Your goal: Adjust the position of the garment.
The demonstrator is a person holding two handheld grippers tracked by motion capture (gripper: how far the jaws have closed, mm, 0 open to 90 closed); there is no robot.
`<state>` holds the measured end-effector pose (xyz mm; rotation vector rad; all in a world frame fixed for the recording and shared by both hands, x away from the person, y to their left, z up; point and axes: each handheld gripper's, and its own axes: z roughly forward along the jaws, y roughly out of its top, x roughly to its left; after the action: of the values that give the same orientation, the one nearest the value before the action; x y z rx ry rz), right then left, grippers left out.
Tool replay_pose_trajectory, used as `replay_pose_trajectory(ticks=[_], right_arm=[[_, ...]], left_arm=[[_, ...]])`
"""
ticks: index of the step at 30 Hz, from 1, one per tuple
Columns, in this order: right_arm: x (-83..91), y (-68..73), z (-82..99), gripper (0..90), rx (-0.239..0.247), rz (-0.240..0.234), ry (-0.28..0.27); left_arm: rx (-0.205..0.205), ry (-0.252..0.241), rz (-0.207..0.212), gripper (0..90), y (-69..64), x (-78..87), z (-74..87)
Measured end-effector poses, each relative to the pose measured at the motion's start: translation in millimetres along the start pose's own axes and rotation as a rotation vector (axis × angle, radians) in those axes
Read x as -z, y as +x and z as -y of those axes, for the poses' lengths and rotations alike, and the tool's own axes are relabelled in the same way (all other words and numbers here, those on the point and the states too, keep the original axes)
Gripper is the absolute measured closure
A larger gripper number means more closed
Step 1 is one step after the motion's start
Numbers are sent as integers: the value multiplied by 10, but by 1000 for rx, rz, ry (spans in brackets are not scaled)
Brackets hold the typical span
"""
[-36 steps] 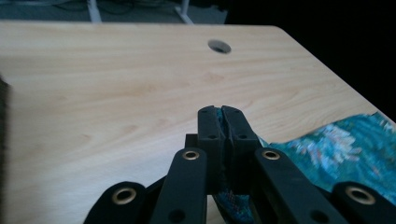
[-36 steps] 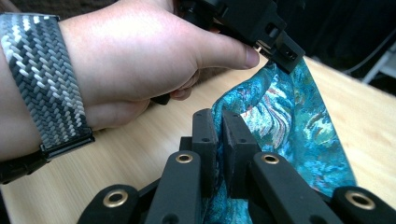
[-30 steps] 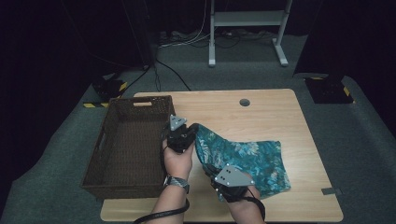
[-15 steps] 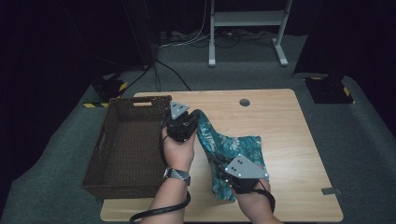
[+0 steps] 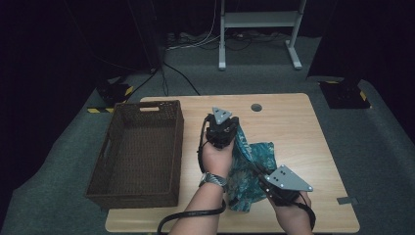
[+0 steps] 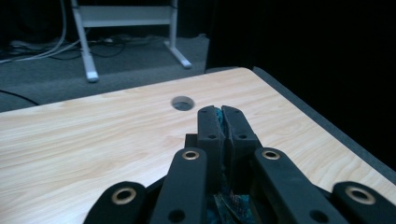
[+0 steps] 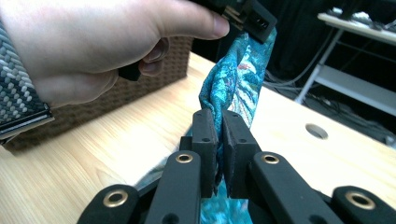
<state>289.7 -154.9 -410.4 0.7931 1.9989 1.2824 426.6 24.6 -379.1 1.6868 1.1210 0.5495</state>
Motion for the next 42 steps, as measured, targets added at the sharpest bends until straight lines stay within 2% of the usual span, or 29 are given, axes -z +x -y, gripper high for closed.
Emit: replay_pose_trajectory(ticks=[1, 3, 4, 9, 13, 16, 26, 42], right_arm=[[0, 0, 0, 848, 0, 0, 0], [27, -64, 103, 847, -12, 17, 18], [34, -82, 137, 847, -13, 24, 23], [48, -160, 306, 847, -17, 47, 60], [49, -210, 431, 846, -27, 58, 86], [44, -223, 516, 845, -27, 65, 103], [3, -229, 762, 843, -46, 72, 159], [-35, -312, 1047, 834, -95, 73, 217]], left_arm=[[0, 0, 0, 864, 0, 0, 0], [-13, 15, 15, 864, -119, -145, 39], [-13, 15, 15, 863, -119, -145, 39], [-35, 54, 33, 862, -287, -401, 152], [-27, 62, 39, 862, -325, -491, 208], [-35, 86, 48, 861, -370, -605, 279], [-40, 118, 75, 859, -472, -796, 417], [-64, 217, 66, 854, -541, -1068, 673]])
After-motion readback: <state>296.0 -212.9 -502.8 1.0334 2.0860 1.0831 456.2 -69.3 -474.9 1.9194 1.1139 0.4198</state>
